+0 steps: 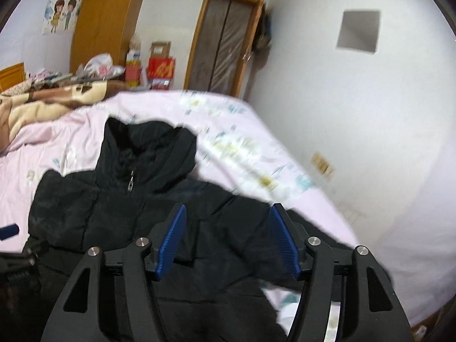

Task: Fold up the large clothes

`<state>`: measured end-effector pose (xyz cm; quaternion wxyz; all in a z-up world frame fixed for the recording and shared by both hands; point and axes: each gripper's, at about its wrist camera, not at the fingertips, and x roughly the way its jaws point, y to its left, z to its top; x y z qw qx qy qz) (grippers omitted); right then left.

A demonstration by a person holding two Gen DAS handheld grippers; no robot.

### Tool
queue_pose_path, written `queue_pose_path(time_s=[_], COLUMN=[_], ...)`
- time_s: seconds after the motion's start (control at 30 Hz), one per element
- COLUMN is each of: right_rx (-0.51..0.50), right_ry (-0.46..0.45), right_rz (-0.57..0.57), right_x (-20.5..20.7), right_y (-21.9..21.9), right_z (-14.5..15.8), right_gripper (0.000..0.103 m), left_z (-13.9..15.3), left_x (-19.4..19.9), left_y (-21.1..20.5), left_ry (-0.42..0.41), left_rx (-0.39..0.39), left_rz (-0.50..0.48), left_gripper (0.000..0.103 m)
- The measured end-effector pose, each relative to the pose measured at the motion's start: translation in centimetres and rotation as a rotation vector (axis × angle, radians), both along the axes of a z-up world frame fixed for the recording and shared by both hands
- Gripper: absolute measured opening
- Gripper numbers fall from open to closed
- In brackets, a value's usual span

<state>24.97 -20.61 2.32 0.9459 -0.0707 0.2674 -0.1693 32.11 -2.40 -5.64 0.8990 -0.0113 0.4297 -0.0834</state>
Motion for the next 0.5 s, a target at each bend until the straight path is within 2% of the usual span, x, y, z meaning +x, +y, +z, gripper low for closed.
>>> queue_pose_path(time_s=[0.17,0.3,0.5], right_rx=[-0.077,-0.072,-0.068], right_ry=[-0.032,-0.059,-0.056], right_rz=[-0.034,-0.054,-0.085], right_x=[-3.4,-5.9,-8.1], right_y=[-0.3,-1.4,-3.2], right_z=[2.5,4.0,4.2], right_gripper=[0.065,0.065,0.065], left_z=[1.9,3.1,4.3], left_x=[-3.0,-4.9,-6.9], left_y=[-2.7,-4.7,-7.3], left_ry=[-0.030,-0.050,-0.064], left_rx=[0.001,-0.011,-0.020], left_rz=[-0.068,-0.116,-0.156], left_gripper=[0.089,0.089,0.089])
